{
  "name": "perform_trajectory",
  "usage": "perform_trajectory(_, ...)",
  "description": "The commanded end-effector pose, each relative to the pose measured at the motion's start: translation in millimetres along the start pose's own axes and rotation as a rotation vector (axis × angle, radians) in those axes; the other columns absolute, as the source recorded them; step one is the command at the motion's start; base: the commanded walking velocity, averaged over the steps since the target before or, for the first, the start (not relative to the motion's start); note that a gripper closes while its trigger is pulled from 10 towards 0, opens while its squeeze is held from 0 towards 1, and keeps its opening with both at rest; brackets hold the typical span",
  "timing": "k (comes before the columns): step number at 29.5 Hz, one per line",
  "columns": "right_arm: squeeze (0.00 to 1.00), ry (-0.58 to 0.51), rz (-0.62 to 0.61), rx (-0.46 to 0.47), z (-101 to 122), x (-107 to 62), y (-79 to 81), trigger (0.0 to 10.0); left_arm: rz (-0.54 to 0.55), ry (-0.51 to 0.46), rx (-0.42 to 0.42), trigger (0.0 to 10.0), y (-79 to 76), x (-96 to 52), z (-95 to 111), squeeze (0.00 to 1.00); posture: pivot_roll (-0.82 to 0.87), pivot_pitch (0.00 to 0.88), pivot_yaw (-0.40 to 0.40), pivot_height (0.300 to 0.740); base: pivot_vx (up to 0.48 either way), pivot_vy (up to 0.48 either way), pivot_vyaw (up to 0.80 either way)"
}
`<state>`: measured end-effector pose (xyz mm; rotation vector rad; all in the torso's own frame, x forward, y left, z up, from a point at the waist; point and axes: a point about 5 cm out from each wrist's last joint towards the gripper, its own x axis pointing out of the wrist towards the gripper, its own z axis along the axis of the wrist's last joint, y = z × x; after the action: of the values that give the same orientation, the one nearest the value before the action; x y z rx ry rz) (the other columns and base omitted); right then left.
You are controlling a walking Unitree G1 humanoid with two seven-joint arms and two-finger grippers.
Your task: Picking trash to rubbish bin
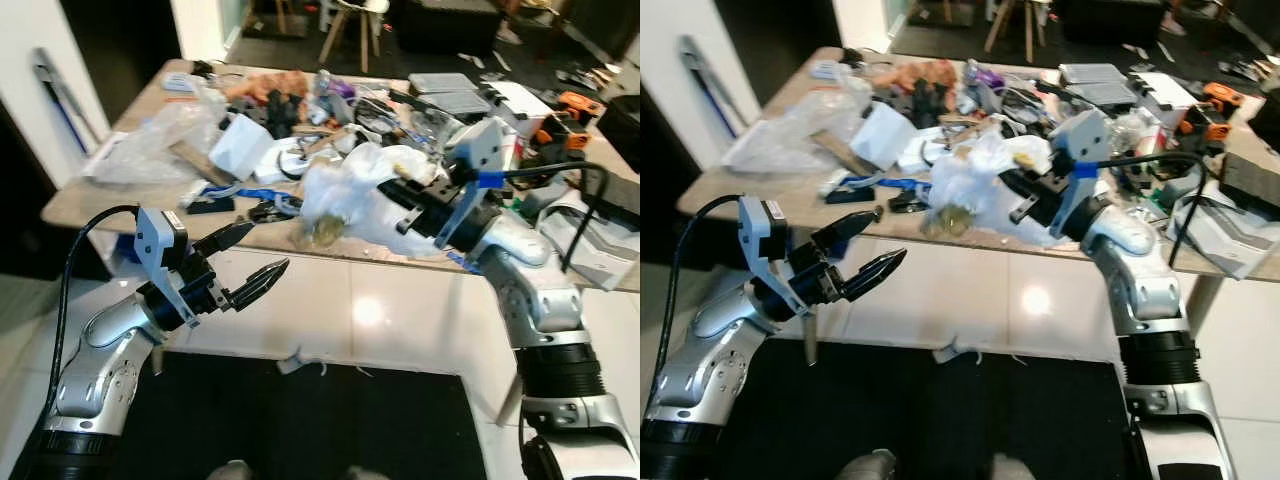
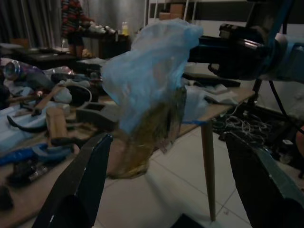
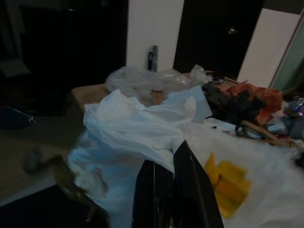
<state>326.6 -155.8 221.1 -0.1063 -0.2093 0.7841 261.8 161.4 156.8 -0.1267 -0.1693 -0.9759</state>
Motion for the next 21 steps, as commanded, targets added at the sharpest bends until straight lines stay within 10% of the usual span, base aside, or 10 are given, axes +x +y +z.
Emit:
perform_trajectory(1,0.00,0.000,0.007,0.012,-3,-1.4,1.6,10.0,-0.002,0.005,-0.002,10.0,-0.5,0.2,-2,0.00,-0.01,0.000,-0.029,0.740,-0.292,0.000,0.00)
perform_trajectory(21,0.00,0.083,-0.018,0.199,-59,0.7,25.8,10.0,0.042,0.066,-0.058,10.0,0.3,-8.1,-29,0.00,0.00,0.000,-0.032,0.740,-0.291,0.000,0.00)
